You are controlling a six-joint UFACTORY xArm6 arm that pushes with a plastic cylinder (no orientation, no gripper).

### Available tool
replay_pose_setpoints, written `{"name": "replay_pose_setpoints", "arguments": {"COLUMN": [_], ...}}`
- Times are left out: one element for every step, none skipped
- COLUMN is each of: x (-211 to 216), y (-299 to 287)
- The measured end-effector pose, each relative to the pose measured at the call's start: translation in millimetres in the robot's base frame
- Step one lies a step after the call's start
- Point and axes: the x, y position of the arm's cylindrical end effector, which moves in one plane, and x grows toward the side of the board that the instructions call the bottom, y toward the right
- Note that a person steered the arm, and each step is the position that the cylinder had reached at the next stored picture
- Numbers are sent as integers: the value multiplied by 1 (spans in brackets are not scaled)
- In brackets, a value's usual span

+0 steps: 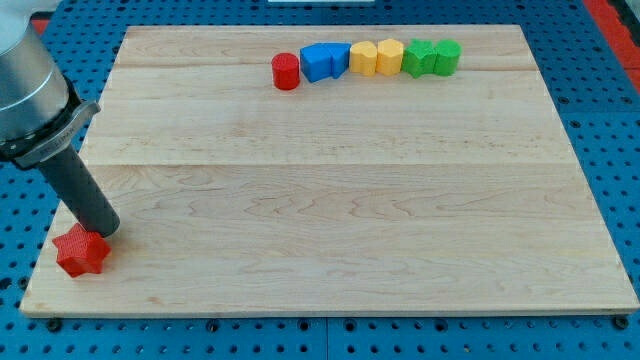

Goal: Move the red circle towards center left

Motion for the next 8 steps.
{"name": "replay_pose_setpoints", "arguments": {"x": [-17, -122, -188, -189, -167, -165, -165, -169], "y": [5, 43, 88, 88, 149, 208, 208, 237]}}
